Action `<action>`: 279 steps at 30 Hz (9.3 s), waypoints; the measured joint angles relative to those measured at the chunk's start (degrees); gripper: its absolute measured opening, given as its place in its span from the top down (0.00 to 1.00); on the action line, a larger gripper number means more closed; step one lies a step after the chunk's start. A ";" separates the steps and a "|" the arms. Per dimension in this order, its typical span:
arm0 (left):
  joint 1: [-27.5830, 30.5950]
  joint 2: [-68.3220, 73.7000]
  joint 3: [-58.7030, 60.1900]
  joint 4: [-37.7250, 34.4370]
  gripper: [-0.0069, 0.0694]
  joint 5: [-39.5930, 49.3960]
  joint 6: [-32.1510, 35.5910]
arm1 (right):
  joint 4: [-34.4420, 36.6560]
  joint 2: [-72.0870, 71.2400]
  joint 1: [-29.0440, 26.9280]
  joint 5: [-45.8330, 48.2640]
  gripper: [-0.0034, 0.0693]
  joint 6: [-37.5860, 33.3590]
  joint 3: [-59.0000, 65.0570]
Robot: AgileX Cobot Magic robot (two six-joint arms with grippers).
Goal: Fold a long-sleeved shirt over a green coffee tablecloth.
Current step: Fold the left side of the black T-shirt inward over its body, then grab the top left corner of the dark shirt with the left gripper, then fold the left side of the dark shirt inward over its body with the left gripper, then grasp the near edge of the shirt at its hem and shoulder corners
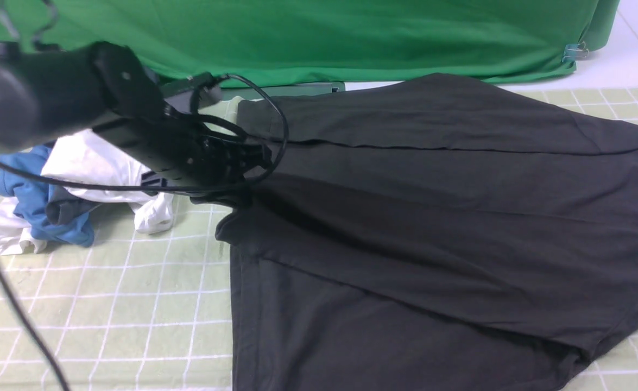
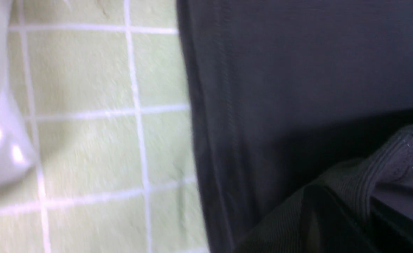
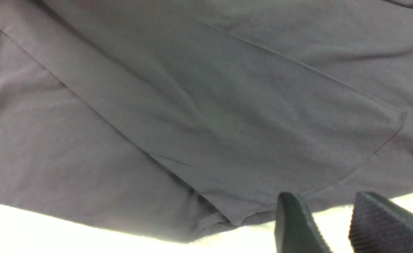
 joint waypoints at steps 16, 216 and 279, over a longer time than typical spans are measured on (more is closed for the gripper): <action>2.39 7.46 -15.76 9.70 0.62 2.51 -10.07 | 0.00 0.00 0.00 -0.34 0.63 0.00 0.00; -8.74 -17.76 24.42 0.41 0.62 4.51 -10.04 | -1.03 19.72 0.00 -6.16 0.61 1.50 -3.65; -20.72 -22.68 30.96 10.11 0.88 11.64 -6.99 | -8.33 21.53 23.15 0.66 0.29 5.98 10.36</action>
